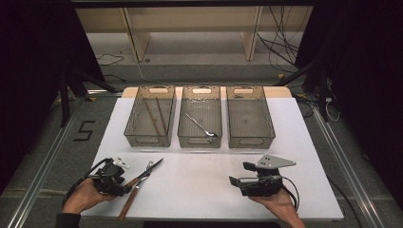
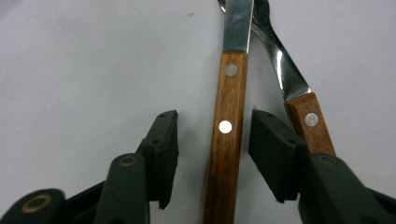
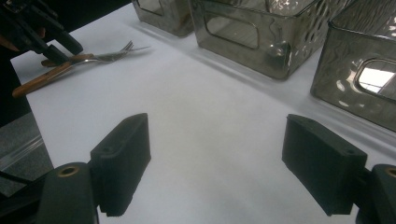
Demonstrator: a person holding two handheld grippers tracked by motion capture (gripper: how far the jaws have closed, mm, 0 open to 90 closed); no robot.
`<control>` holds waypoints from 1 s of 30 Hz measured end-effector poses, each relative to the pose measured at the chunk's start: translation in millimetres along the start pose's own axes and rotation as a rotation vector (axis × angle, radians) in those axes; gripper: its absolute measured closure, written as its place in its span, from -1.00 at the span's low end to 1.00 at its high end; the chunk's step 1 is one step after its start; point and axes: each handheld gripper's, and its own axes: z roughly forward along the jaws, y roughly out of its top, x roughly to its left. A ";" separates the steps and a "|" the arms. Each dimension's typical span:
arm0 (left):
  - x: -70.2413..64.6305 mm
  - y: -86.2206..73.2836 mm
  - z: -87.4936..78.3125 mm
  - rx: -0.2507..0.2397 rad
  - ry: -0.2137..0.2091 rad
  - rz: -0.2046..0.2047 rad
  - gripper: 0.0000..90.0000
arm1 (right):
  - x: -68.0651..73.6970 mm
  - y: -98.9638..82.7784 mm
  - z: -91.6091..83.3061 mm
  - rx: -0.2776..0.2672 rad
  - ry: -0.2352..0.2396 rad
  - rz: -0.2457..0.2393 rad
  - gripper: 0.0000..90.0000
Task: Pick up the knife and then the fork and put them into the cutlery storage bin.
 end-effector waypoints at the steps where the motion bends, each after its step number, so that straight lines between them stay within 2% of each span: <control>1: 0.0 0.2 -0.4 0.006 -0.001 0.009 0.20 | -0.1 0.0 0.2 -0.001 0.000 -0.003 -0.47; 7: -0.2 0.5 -0.3 0.004 -0.013 0.006 0.32 | -0.1 -0.1 0.1 -0.001 0.000 0.000 -0.46; 9: 0.6 0.6 -0.4 0.000 -0.012 -0.004 0.39 | -0.2 -0.1 0.0 0.000 0.000 -0.001 -0.46; 15: 0.8 -0.3 -0.3 -0.014 -0.021 0.005 0.60 | 0.0 -0.2 0.2 0.000 0.002 -0.001 -0.44; 20: -0.3 -1.5 -0.6 -0.024 -0.024 0.039 0.66 | -0.2 -0.3 0.4 0.002 0.002 -0.002 -0.44; 26: 0.0 -2.4 -1.0 -0.042 -0.029 0.042 0.68 | -0.7 -0.6 0.8 0.004 0.000 -0.001 -0.44; 30: 0.2 -1.0 -3.4 -0.060 -0.013 0.038 0.69 | -0.8 -0.6 0.6 0.002 0.001 0.000 -0.43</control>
